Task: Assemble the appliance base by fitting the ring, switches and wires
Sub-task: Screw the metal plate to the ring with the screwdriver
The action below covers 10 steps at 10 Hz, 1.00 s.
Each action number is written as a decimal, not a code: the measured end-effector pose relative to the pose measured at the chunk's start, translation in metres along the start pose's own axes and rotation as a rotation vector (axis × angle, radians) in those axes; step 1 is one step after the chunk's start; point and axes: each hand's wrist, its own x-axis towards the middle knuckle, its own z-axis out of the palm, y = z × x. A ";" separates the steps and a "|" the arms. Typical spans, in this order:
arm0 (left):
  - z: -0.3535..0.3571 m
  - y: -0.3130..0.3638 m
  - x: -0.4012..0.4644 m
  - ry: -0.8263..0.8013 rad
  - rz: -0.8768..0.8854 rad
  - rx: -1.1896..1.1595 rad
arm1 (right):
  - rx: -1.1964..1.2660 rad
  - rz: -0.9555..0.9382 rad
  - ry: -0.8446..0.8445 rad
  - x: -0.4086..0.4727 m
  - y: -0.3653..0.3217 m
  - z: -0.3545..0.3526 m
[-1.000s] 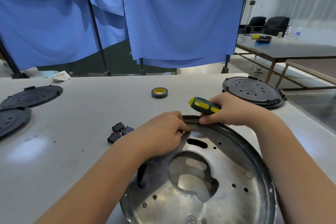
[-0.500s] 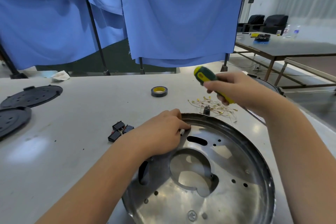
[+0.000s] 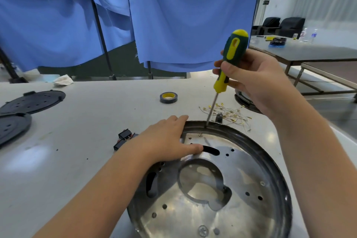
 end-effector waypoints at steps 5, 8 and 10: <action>0.001 -0.001 0.004 -0.020 -0.009 -0.012 | -0.127 -0.021 -0.024 0.000 0.011 0.003; 0.001 0.000 0.004 -0.026 -0.017 -0.014 | -0.093 -0.029 -0.040 0.000 0.009 0.002; 0.000 0.001 0.004 -0.030 -0.019 -0.013 | -0.125 -0.027 -0.048 0.000 0.011 0.003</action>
